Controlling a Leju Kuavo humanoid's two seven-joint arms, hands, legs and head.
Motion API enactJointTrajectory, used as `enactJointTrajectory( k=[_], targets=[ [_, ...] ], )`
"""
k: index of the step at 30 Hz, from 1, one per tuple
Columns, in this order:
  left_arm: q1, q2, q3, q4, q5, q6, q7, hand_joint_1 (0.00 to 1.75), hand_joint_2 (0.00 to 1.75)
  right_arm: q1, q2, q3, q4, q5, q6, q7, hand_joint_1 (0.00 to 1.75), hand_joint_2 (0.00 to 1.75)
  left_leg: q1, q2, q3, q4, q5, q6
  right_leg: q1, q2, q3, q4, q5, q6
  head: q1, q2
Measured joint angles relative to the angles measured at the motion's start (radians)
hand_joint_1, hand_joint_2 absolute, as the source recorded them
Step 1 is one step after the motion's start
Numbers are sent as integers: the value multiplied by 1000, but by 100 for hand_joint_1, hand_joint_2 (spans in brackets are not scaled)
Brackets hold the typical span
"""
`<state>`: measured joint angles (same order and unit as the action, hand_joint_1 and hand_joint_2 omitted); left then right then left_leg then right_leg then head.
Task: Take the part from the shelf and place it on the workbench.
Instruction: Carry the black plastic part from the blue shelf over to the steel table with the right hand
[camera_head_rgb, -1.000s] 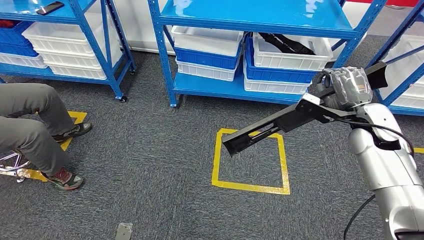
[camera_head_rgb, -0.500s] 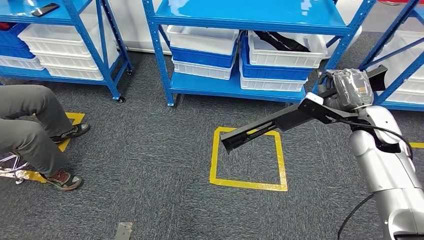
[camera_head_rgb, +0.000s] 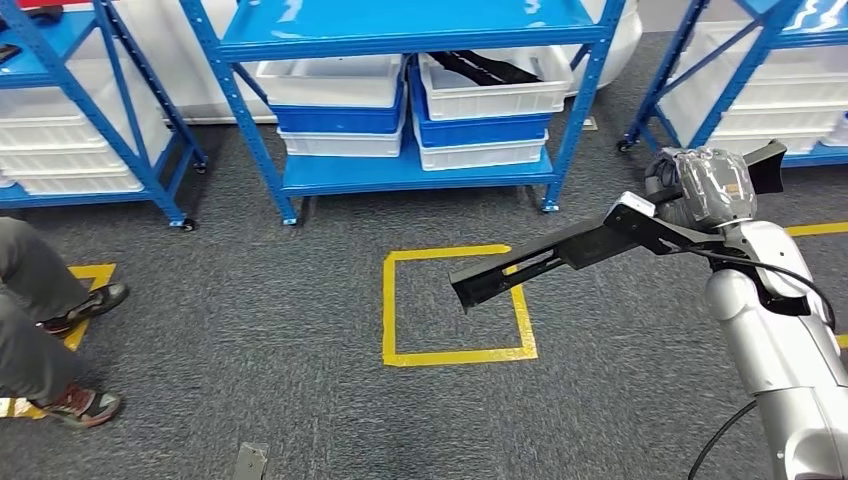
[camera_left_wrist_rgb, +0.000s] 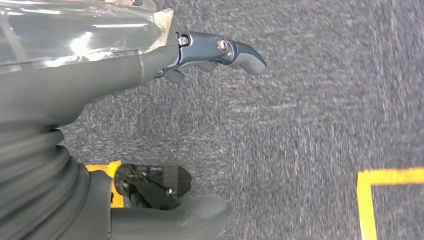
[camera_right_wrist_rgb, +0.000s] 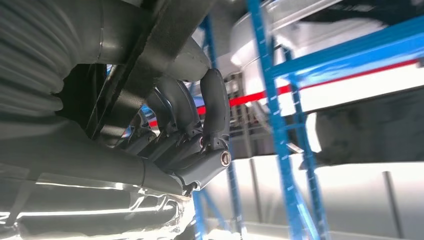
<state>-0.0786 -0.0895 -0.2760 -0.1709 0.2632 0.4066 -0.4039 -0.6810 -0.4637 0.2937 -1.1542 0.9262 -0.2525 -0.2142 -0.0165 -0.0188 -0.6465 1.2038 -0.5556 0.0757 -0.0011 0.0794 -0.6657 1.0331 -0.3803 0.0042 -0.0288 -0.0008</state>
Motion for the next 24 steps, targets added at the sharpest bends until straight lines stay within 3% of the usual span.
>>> enactJointTrajectory(
  k=[2, 3, 4, 5, 6, 7, 8, 10, 12, 13, 15, 16, 17, 18, 19, 21, 22, 24],
  targets=[
    [-3, 8, 0, 0, 1, 1, 0, 0, 175, 2, -1, -4, -6, 0, 0, 1, 152, 175, -27, -56, 63, -117, 48, 63, 6, 23, -4, -2, 9, -4, 12, 0],
    [-4, 12, -1, -1, 1, 2, -1, 0, 175, 3, -1, -5, -7, 0, 0, 2, 152, 175, -39, -72, 81, -150, 59, 83, 3, 34, -5, -5, 14, 0, 15, 0],
    [-6, 14, -1, -1, 1, 2, -1, 0, 175, 5, -1, -5, -8, 1, 0, 3, 152, 175, -46, -75, 86, -163, 63, 93, -2, 45, -6, -7, 17, 7, 17, 0],
    [-8, 10, -1, -2, 2, 2, -1, 0, 175, 9, -3, -6, -10, 1, -1, 3, 152, 175, -49, -61, 89, -175, 71, 94, -5, 59, -7, -15, 24, 14, 12, 0],
    [-10, 11, 0, -2, 2, 2, 0, 0, 175, 13, -6, -8, -13, 0, -1, 4, 152, 175, -47, -45, 95, -194, 83, 91, -6, 63, -11, -17, 32, 19, 6, 0],
    [-11, 10, 0, -2, 3, 2, 0, 0, 175, 16, -9, -11, -15, 1, -1, 4, 152, 175, -41, -32, 102, -216, 98, 89, -2, 49, -19, -13, 32, 20, 5, 0],
    [-11, 8, 0, -3, 3, 3, 0, 0, 175, 15, -13, -13, -17, 1, -1, 4, 152, 175, -34, -17, 108, -239, 114, 84, 4, 25, -32, 7, 20, 19, 7, 0],
    [-10, 3, 0, -3, 3, 3, -1, 0, 175, 6, -16, -17, -18, 3, 0, 6, 152, 175, -20, 12, 110, -263, 134, 67, 5, -35, -78, 106, -39, 17, 15, 0],
    [-7, -2, 0, -2, 4, 2, -2, 0, 175, 5, -14, -16, -18, 7, 1, 7, 152, 175, -7, 45, 101, -263, 139, 44, -13, -60, -110, 207, -89, 32, 19, 0],
    [-7, -4, 0, -2, 4, 2, -2, 0, 175, 9, -12, -15, -18, 10, 1, 7, 152, 175, 1, 60, 97, -260, 138, 31, -25, -68, -105, 217, -95, 47, 19, 0],
    [-7, -6, 1, -2, 5, 2, -3, 0, 175, 12, -11, -15, -18, 14, 2, 8, 152, 175, 21, 87, 86, -243, 133, 3, -51, -93, -37, 127, -71, 87, 19, 0],
    [-7, -2, 1, -2, 5, 2, -3, 0, 175, 11, -10, -15, -17, 15, 2, 9, 152, 175, 26, 100, 79, -228, 125, -13, -59, -120, 3, 70, -59, 105, 21, 0],
    [-7, 0, 0, -2, 5, 3, -3, 0, 175, 9, -8, -15, -17, 16, 2, 9, 152, 175, 28, 113, 73, -209, 113, -30, -64, -141, 31, 27, -51, 112, 24, 0],
    [-8, 2, 0, -2, 5, 3, -4, 0, 175, 7, -6, -15, -16, 17, 2, 11, 152, 175, 27, 123, 70, -193, 102, -43, -65, -154, 45, 8, -51, 106, 24, 0],
    [-8, 3, 0, -2, 5, 3, -5, 0, 175, 7, -4, -16, -16, 18, 2, 11, 152, 175, 24, 134, 70, -184, 92, -53, -64, -157, 43, 13, -56, 92, 23, 0],
    [-10, 0, 0, -2, 5, 3, -7, 0, 175, 10, -4, -18, -16, 19, 2, 11, 152, 175, 28, 147, 75, -179, 81, -62, -66, -128, 36, 20, -57, 62, 16, 0],
    [-10, 0, 0, -2, 5, 3, -7, 0, 175, 11, -4, -20, -15, 19, 2, 11, 152, 175, 33, 131, 74, -170, 69, -66, -66, -115, 32, 21, -55, 52, 14, 0],
    [-9, 0, 0, -2, 5, 3, -7, 0, 175, 7, -4, -21, -16, 20, 2, 10, 152, 175, 39, 73, 49, -105, 14, -72, -62, -90, 24, 21, -47, 37, 10, 0]
  ],
)
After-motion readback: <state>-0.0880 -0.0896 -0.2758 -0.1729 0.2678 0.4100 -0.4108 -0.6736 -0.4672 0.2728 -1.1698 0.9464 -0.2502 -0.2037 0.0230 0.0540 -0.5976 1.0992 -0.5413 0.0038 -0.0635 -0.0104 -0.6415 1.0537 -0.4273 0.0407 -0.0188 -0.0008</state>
